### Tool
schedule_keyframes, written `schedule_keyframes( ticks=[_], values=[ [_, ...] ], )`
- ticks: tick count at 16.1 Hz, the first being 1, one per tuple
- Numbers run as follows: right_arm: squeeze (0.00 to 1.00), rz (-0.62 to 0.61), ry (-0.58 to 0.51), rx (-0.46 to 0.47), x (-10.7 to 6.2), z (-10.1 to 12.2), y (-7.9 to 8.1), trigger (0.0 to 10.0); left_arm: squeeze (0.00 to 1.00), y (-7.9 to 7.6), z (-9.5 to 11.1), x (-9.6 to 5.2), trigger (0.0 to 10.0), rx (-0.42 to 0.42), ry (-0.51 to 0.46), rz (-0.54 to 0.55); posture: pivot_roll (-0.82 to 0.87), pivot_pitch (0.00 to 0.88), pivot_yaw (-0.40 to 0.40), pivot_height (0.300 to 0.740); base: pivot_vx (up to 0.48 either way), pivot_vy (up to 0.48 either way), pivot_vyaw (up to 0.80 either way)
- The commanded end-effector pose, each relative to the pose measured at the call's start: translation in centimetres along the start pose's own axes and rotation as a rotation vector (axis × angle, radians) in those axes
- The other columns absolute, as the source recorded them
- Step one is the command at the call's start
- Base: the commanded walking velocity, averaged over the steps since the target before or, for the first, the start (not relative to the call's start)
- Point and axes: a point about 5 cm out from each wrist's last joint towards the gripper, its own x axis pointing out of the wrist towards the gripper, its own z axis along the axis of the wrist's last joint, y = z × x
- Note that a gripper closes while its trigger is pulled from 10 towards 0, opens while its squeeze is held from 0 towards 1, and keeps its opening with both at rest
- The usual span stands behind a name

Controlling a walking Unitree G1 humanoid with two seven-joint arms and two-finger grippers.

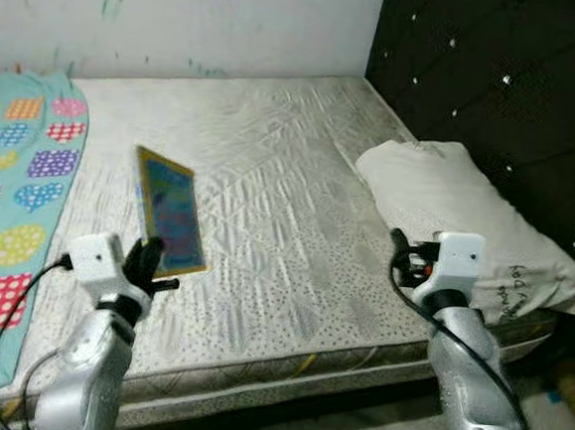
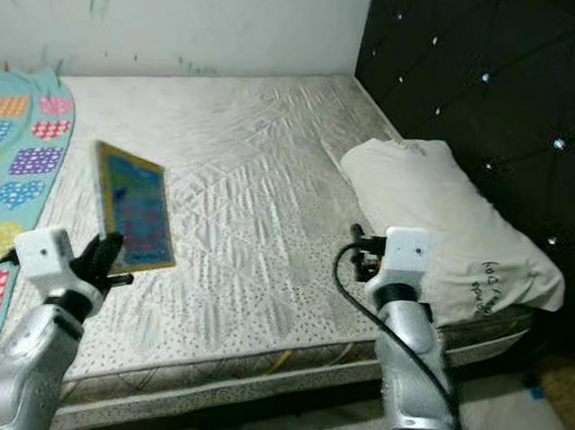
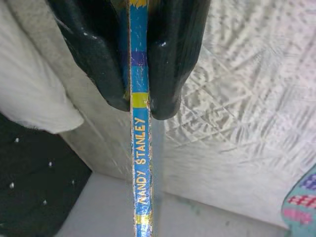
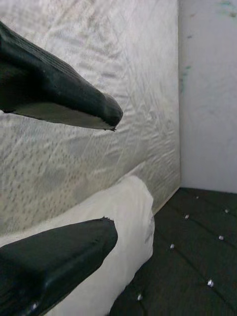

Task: Clean up the room

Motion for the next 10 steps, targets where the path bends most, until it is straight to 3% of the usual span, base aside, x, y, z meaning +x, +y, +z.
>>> schedule_keyframes(
  ticks=[1, 2, 4, 8, 10],
  values=[
    [0.0, 0.005, -0.015, 0.0, 0.1, 0.5, 0.1, 10.0, 0.0, -0.2, 1.2, -0.2, 10.0, 0.028, -0.06, -0.006, -0.05, 0.0, -0.014, 0.74, 0.0, 0.0, 0.0],
    [0.0, 0.026, -0.033, -0.021, 0.2, 0.8, 0.3, 10.0, 0.0, 0.6, 1.1, -0.8, 10.0, 0.036, -0.065, 0.034, -0.06, 0.0, -0.019, 0.74, 0.0, 0.0, 0.0],
    [0.0, 0.036, -0.039, -0.025, 0.2, 1.0, 0.5, 10.0, 0.0, 0.8, 1.0, -0.9, 10.0, 0.052, -0.063, 0.048, -0.06, 0.0, -0.021, 0.74, 0.0, 0.0, 0.23],
    [0.0, 0.075, -0.046, -0.049, 0.2, 1.0, 1.1, 10.0, 0.0, -0.1, 0.5, -0.9, 10.0, 0.051, -0.045, 0.026, -0.05, 0.0, -0.034, 0.74, 0.0, 0.0, 0.8],
    [0.0, 0.081, -0.043, -0.023, 0.2, 0.9, 1.3, 10.0, 0.0, 0.0, 0.3, -1.1, 10.0, 0.056, -0.042, 0.035, -0.05, 0.0, -0.034, 0.74, 0.0, 0.0, 0.21]
  ],
)
